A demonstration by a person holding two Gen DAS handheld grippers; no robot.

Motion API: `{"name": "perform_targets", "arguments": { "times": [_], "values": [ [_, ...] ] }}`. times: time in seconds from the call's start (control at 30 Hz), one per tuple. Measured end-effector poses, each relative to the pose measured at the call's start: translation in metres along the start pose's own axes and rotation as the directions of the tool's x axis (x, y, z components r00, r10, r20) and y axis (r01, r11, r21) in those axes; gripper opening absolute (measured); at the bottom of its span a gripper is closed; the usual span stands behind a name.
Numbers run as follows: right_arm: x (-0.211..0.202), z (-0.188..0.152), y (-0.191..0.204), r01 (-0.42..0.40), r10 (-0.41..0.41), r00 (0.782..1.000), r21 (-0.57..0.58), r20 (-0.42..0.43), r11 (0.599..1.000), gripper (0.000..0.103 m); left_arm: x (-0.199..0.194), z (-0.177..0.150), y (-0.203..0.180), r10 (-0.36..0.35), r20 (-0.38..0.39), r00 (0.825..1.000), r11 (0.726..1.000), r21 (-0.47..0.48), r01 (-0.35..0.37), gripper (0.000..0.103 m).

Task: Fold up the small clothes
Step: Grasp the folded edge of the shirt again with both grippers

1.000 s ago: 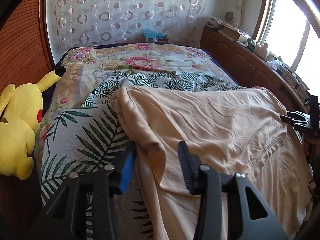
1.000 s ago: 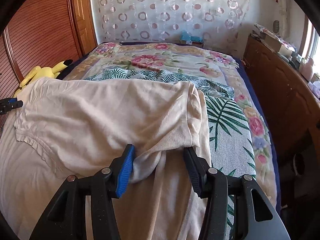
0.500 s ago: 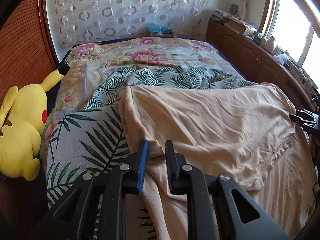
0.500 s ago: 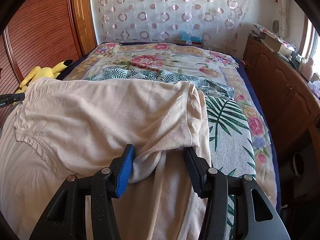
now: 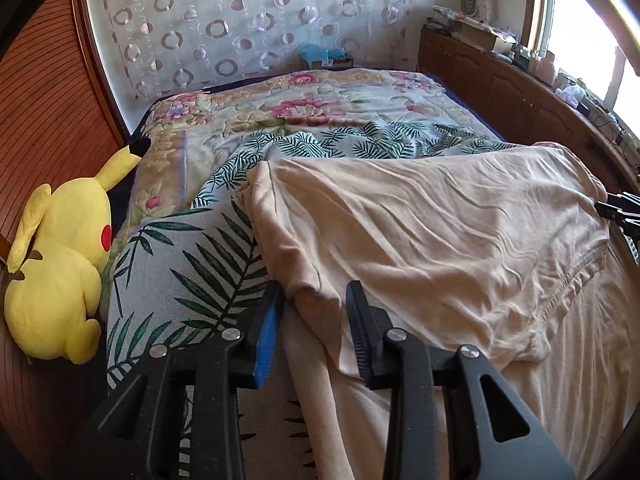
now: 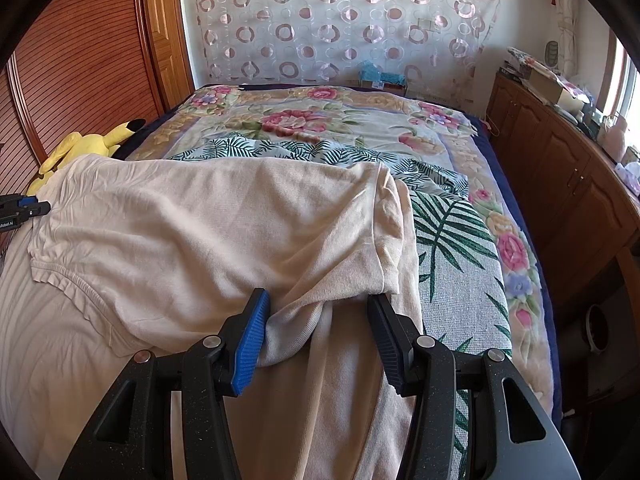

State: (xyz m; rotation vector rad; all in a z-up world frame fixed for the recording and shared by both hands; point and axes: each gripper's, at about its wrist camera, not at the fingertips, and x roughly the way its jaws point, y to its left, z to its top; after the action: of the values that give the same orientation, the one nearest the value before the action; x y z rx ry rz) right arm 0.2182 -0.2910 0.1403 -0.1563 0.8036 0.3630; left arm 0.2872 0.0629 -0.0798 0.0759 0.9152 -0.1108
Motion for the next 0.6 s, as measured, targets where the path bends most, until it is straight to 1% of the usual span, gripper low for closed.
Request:
{"name": "perform_targets", "arguments": {
  "times": [0.07,0.13,0.23,0.33,0.37,0.4,0.43,0.53,0.6],
  "values": [
    [0.0,0.0,0.0,0.0,0.0,1.0,0.0,0.0,1.0,0.053,-0.005,0.003,0.001,-0.018,0.026,1.0,1.0,-0.003,0.018,0.025],
    [0.0,0.0,0.0,0.0,0.0,1.0,0.0,0.0,1.0,0.053,-0.008,0.006,-0.002,-0.018,0.034,0.999,1.0,0.013,0.017,0.023],
    [0.001,0.0,0.0,-0.001,0.001,1.0,0.0,0.001,1.0,0.053,-0.006,0.012,-0.006,-0.01,0.03,1.0,0.999,0.043,0.009,0.023],
    [0.001,0.0,0.0,-0.001,0.001,1.0,0.0,0.001,1.0,0.053,-0.002,0.016,-0.006,-0.023,0.022,0.999,0.999,0.05,0.022,0.023],
    [0.001,0.0,0.0,-0.002,0.002,1.0,0.0,0.001,1.0,0.053,-0.001,0.017,-0.007,-0.014,0.023,1.0,0.998,0.055,0.013,0.018],
    [0.002,0.0,0.0,-0.002,0.002,1.0,0.001,0.001,1.0,0.053,-0.001,0.018,-0.007,-0.005,0.028,1.0,0.998,0.06,0.003,0.006],
    [0.002,0.0,-0.001,-0.002,0.002,1.0,-0.001,0.002,1.0,0.053,-0.001,0.019,-0.007,-0.003,0.032,0.999,0.998,0.062,0.001,0.006],
    [0.003,0.0,-0.001,-0.003,0.003,1.0,0.001,0.002,1.0,0.053,-0.011,0.021,-0.006,0.023,0.086,0.996,0.999,0.038,-0.026,0.004],
    [0.002,0.0,-0.002,0.0,0.0,1.0,0.005,0.004,1.0,0.053,-0.02,0.022,-0.006,0.008,0.123,0.992,0.999,0.033,-0.012,0.004]
  ]
}}
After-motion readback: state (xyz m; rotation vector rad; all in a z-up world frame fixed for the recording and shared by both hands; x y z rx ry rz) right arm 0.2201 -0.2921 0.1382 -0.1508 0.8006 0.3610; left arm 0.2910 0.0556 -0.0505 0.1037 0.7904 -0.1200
